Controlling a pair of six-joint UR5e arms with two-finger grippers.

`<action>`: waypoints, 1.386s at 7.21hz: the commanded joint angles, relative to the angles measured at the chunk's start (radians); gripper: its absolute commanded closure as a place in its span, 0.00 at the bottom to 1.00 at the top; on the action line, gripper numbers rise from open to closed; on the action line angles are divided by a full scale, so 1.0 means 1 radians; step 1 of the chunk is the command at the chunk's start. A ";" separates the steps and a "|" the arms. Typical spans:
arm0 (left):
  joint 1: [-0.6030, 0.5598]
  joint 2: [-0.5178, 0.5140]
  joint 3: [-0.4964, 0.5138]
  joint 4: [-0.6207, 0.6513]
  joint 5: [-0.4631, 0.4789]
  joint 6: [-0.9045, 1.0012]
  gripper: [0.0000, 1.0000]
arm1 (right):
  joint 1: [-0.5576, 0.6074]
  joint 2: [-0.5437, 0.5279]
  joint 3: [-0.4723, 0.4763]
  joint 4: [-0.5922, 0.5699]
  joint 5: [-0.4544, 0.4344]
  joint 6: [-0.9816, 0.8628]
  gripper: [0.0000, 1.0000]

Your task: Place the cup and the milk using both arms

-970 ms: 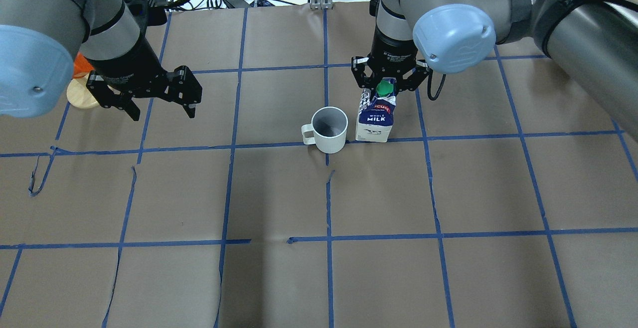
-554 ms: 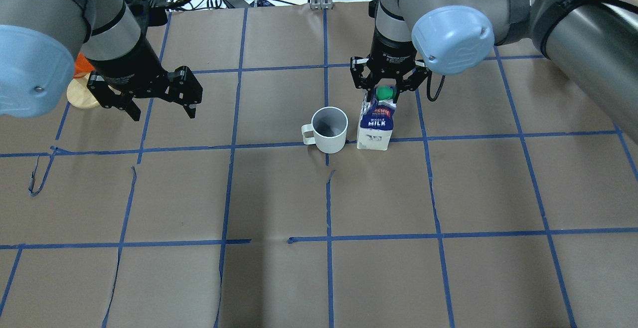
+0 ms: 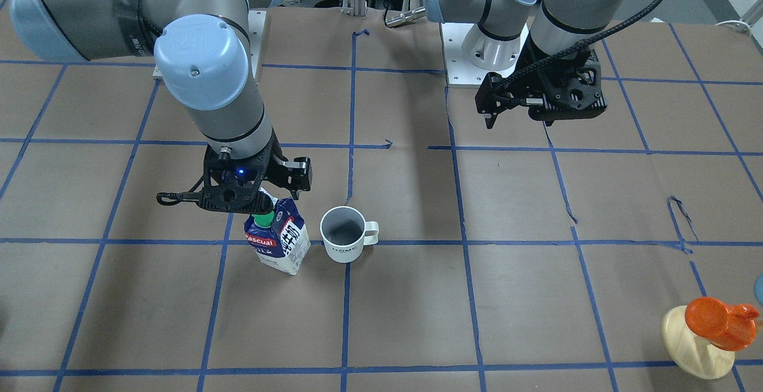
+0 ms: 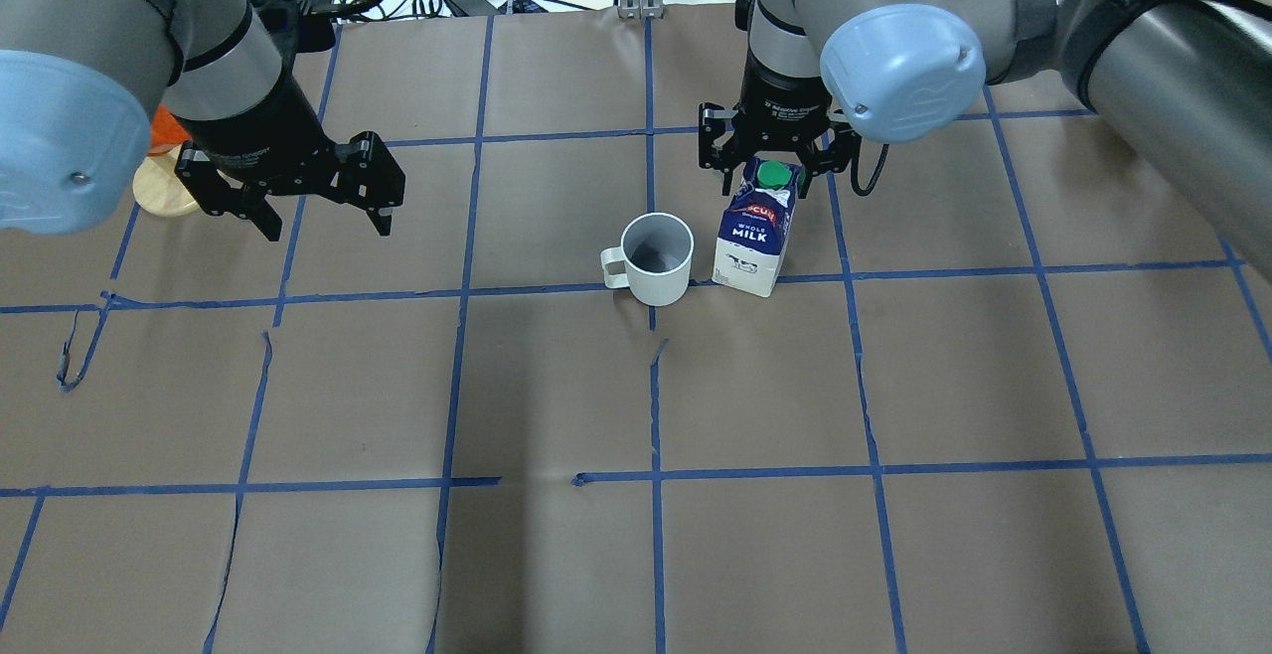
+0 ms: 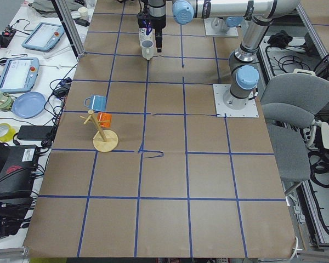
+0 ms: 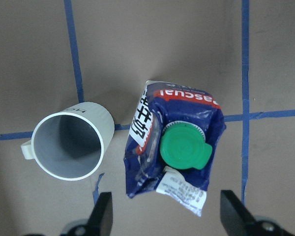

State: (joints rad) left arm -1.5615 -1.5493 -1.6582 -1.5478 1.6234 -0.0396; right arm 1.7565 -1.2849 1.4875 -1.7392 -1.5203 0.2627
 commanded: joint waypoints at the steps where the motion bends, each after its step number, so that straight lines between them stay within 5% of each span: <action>1: 0.000 0.000 0.000 -0.002 0.001 0.000 0.00 | -0.003 -0.022 -0.103 0.048 -0.003 -0.006 0.00; 4: 0.001 0.000 0.002 0.017 0.001 0.010 0.00 | -0.072 -0.120 -0.154 0.118 -0.008 -0.210 0.00; 7: 0.000 0.006 0.012 0.064 -0.005 0.013 0.00 | -0.120 -0.158 -0.139 0.191 -0.104 -0.255 0.00; 10: 0.005 0.031 0.011 0.045 -0.028 0.076 0.00 | -0.115 -0.172 -0.081 0.168 -0.090 -0.250 0.00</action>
State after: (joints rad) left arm -1.5584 -1.5241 -1.6465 -1.4985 1.5966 0.0035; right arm 1.6405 -1.4530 1.3927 -1.5617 -1.6120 0.0115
